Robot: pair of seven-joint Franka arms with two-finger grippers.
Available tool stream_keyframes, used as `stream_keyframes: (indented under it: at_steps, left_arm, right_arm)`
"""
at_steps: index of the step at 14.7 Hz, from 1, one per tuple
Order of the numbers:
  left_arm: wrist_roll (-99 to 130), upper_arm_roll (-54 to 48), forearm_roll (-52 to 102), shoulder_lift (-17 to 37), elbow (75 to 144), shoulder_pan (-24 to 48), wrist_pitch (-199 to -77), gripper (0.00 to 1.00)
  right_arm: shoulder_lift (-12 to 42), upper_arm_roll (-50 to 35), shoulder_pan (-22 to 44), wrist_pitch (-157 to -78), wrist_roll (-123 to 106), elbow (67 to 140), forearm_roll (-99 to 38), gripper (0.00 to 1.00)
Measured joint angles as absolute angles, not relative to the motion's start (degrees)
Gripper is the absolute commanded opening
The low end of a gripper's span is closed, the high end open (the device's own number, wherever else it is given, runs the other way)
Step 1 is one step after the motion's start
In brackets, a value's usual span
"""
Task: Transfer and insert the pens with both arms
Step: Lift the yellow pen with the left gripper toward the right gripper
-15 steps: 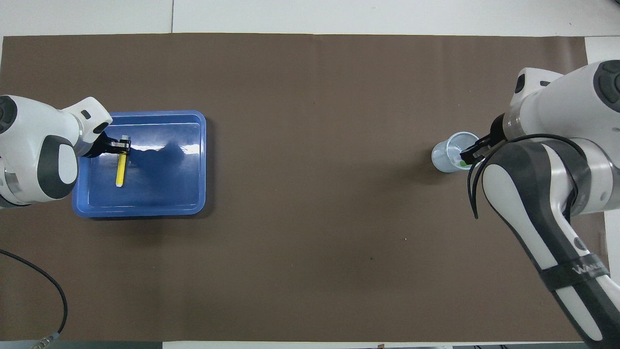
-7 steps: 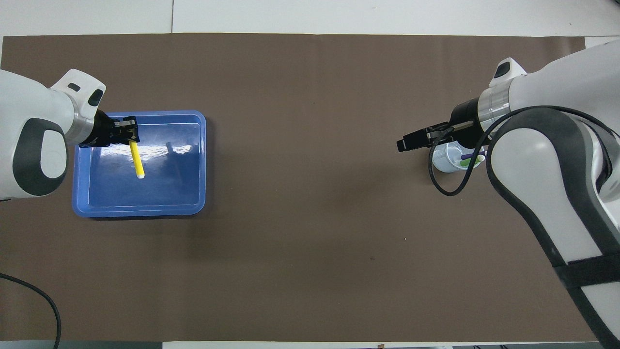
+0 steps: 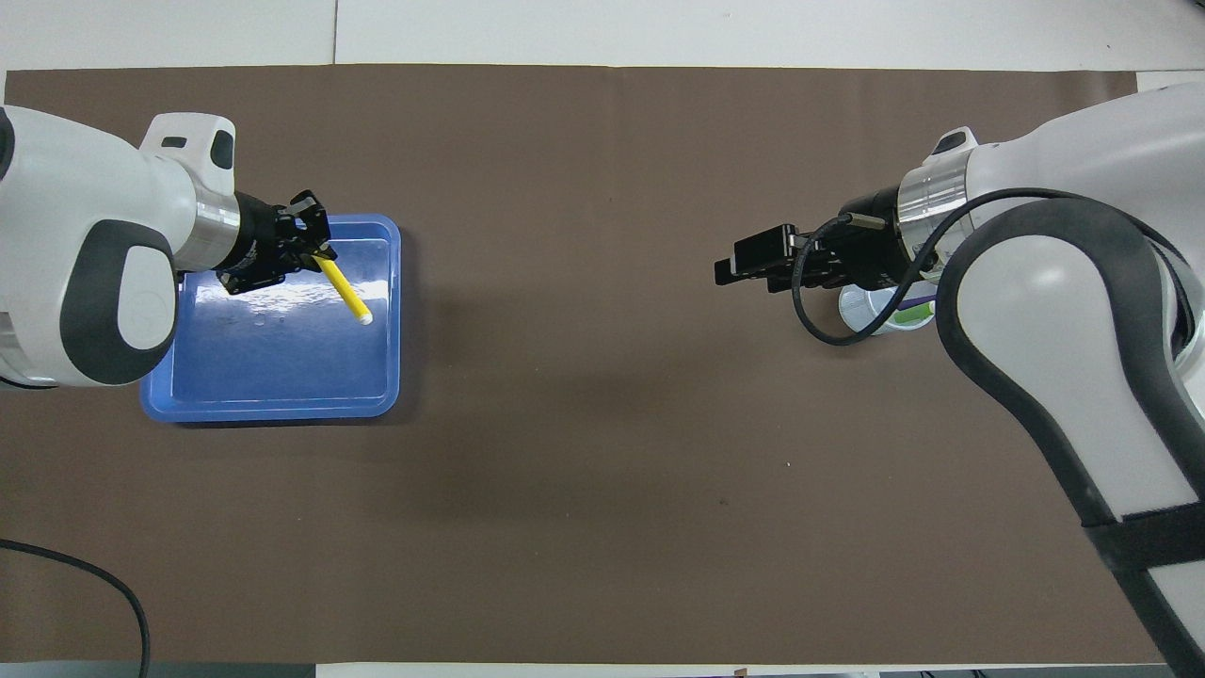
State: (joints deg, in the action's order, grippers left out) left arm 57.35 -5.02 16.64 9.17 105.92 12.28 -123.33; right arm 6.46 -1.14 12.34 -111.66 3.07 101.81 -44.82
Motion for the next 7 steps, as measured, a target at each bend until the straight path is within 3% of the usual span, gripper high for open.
stream_keyframes:
  at_steps: [5, 7]
  left_arm:
    - [70.4, -5.0, 27.4, 9.6, 105.9, 17.8, -131.0, 0.0]
    - [77.0, -5.0, 27.8, 9.8, 105.9, 20.7, -133.8, 0.0]
  right_arm:
    - [5.7, -1.1, 14.0, -120.4, 3.8, 106.8, -58.5, 0.93]
    - [4.7, -1.1, 15.0, -124.7, 3.2, 110.0, -64.8, 0.86]
